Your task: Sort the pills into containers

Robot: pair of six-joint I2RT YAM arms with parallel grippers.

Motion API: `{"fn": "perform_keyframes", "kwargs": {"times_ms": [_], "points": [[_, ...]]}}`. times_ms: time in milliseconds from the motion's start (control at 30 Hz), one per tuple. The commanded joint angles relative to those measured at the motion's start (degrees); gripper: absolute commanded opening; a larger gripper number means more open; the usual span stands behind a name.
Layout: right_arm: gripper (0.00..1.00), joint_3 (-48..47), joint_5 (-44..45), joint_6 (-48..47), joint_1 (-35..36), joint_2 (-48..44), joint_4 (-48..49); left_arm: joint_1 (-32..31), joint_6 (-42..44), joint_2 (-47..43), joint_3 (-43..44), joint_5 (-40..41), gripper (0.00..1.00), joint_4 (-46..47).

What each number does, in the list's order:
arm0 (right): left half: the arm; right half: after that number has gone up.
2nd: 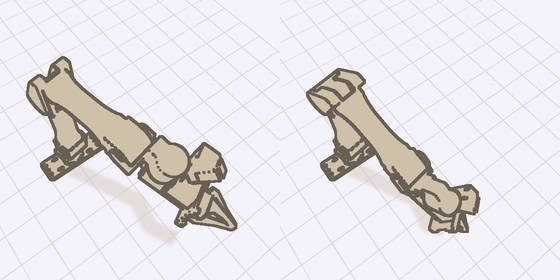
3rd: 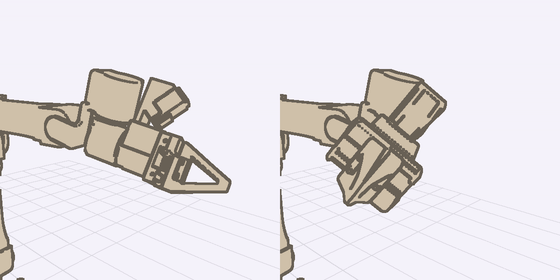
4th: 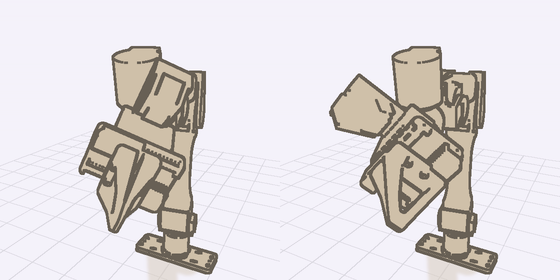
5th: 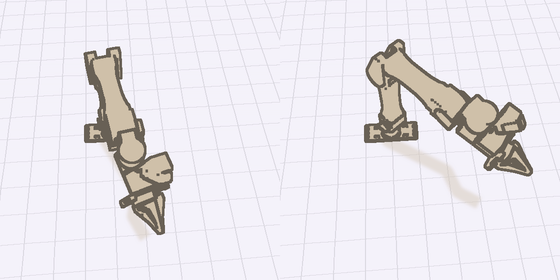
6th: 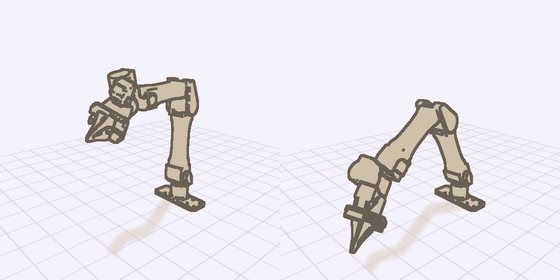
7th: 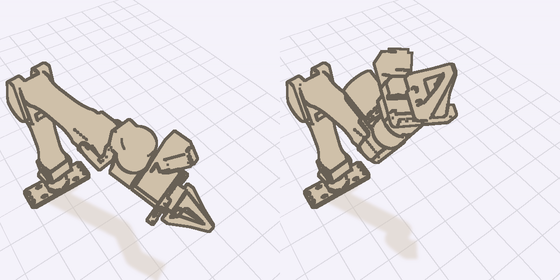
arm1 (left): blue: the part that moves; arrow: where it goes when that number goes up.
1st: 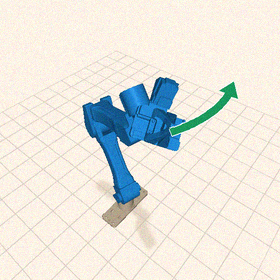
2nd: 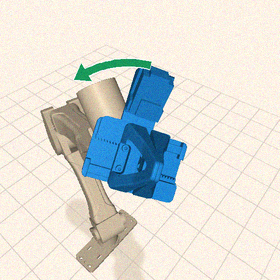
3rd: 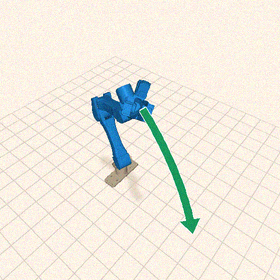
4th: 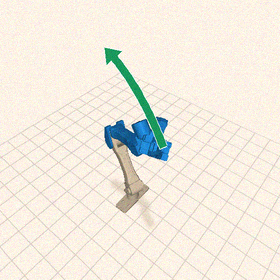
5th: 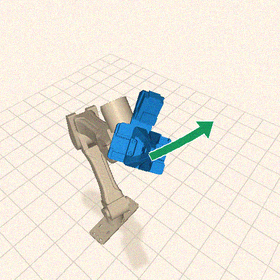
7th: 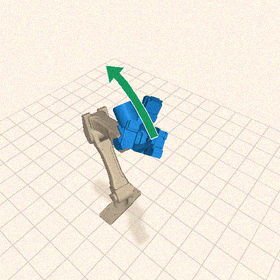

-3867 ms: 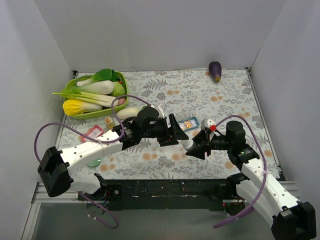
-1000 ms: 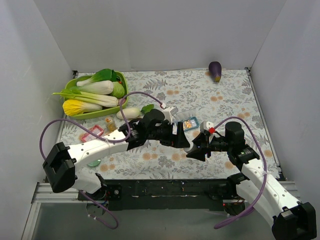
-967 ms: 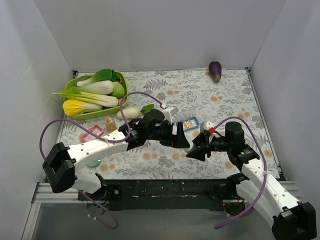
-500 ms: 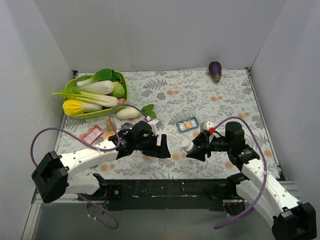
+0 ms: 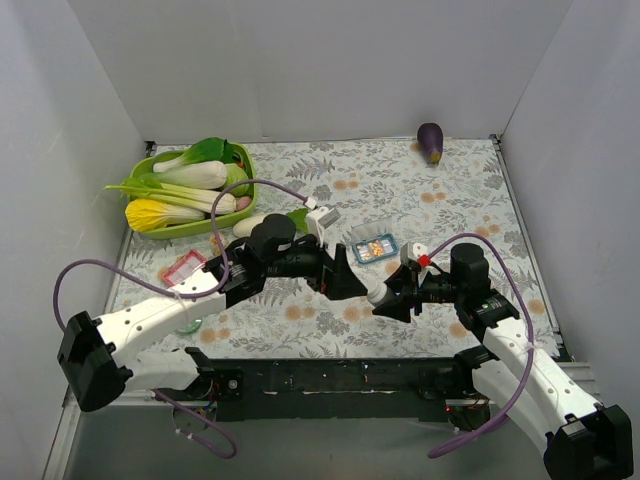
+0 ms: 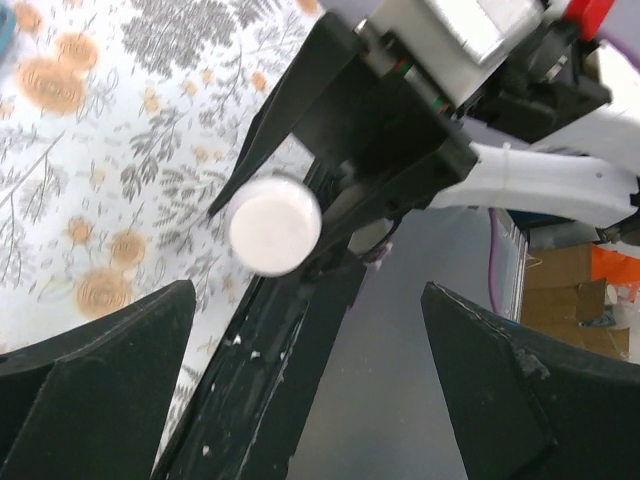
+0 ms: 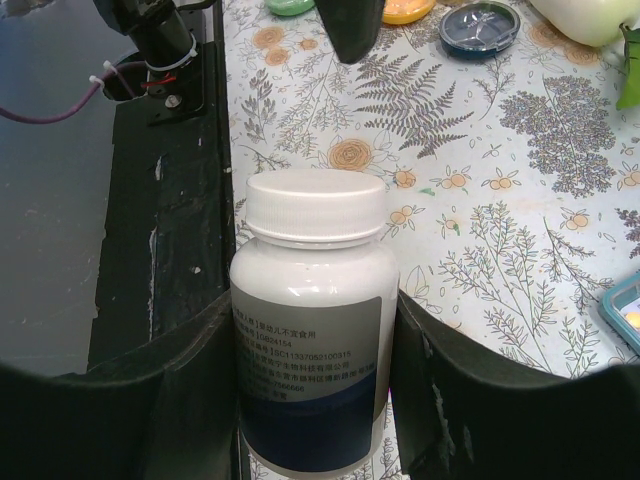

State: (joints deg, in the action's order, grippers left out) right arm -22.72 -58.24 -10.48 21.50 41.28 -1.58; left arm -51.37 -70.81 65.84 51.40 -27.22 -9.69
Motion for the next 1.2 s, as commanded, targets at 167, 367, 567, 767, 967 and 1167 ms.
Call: {"fn": "perform_keyframes", "kwargs": {"times_ms": [167, 367, 567, 767, 967, 1167], "points": [[0.01, -2.33, -1.09, 0.29, 0.12, -0.14, 2.2, -3.12, -1.0, 11.76, 14.68, 6.55, 0.85, -5.94], [0.01, -2.06, -1.0, 0.55, 0.12, -0.06, 2.64, -4.17, 1.37, 15.36, 18.3, 7.54, 0.73, -11.92], [0.01, -2.06, -1.0, 0.64, 0.12, 0.03, 2.64, -4.61, 2.16, 16.51, 18.83, 3.76, 0.61, -13.42], [0.01, -2.5, -1.09, 0.64, 0.12, 0.21, 2.64, -4.7, 3.3, 16.86, 18.04, -0.54, 0.48, -13.86], [0.01, -2.51, -1.44, 0.81, 0.12, 0.21, 2.46, -4.7, 9.27, 16.25, 16.64, -2.14, 0.28, -14.04], [0.01, -1.89, -3.28, 2.47, 0.12, 0.12, 3.69, -4.88, 22.96, 11.6, 12.16, 0.67, 0.07, -11.67]]}}
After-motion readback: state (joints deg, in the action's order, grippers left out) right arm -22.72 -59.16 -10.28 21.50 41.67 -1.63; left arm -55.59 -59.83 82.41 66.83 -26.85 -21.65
